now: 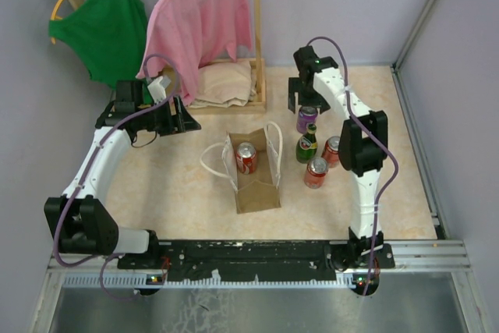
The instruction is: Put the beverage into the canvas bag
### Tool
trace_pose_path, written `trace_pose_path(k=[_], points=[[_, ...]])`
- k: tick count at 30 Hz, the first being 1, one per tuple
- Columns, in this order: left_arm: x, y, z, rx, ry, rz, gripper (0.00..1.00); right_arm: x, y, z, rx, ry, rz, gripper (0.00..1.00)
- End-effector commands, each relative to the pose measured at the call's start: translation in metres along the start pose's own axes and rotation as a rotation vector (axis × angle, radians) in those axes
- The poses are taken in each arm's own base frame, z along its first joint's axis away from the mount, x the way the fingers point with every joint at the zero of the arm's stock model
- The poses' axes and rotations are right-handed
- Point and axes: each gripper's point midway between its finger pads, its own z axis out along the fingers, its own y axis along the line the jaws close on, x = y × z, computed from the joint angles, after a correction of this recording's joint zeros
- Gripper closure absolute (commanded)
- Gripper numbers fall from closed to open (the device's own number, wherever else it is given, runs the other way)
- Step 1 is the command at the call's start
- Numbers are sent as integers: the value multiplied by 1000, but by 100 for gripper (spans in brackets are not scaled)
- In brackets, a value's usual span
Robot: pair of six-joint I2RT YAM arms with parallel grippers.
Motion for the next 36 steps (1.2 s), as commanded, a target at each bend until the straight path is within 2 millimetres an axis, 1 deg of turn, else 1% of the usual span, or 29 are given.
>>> trace_pose_path(k=[1, 6, 9, 11, 14, 16, 17, 19, 20, 21, 24, 26, 28, 31, 34, 36], points=[[-7, -4, -5, 11, -28, 33, 22, -1, -8, -6, -10, -18, 4, 12], [-7, -3, -3, 10, -26, 29, 22, 5, -12, -7, -4, -15, 4, 13], [-9, -3, -2, 14, -26, 28, 22, 6, -13, -7, -3, -16, 2, 16], [-10, -4, -2, 16, -27, 28, 22, 5, -13, -7, -2, -22, 2, 20], [-9, -3, -2, 16, -26, 25, 22, 2, -12, -8, -10, -32, 5, 33], [-8, -3, -2, 15, -25, 25, 22, 1, -11, -10, -17, -38, 6, 49], [-7, -3, -2, 14, -24, 24, 22, 2, -10, -10, -20, -36, 8, 58], [-6, -2, -2, 13, -23, 23, 22, 1, -11, -12, -20, -38, 10, 83], [-6, -3, -2, 14, -23, 23, 23, 0, -11, -15, -21, -42, 10, 92], [-6, -3, -3, 15, -24, 24, 22, -2, -11, -19, -26, -51, 14, 99], [-6, -3, -3, 14, -24, 24, 23, -21, -6, -47, -80, -135, 26, 100], [-5, -3, -3, 16, -22, 23, 22, -44, 7, -76, -178, -249, 27, 100], [-5, -3, -2, 17, -20, 20, 23, -64, 16, -114, -269, -366, 31, 100], [-5, -3, -2, 19, -18, 18, 23, -88, 21, -174, -370, -531, 50, 100], [-4, -2, 0, 21, -13, 16, 23, -97, 29, -226, -476, -641, 54, 100], [-3, -3, 0, 25, -10, 15, 23, -93, 40, -256, -565, -676, 31, 100]])
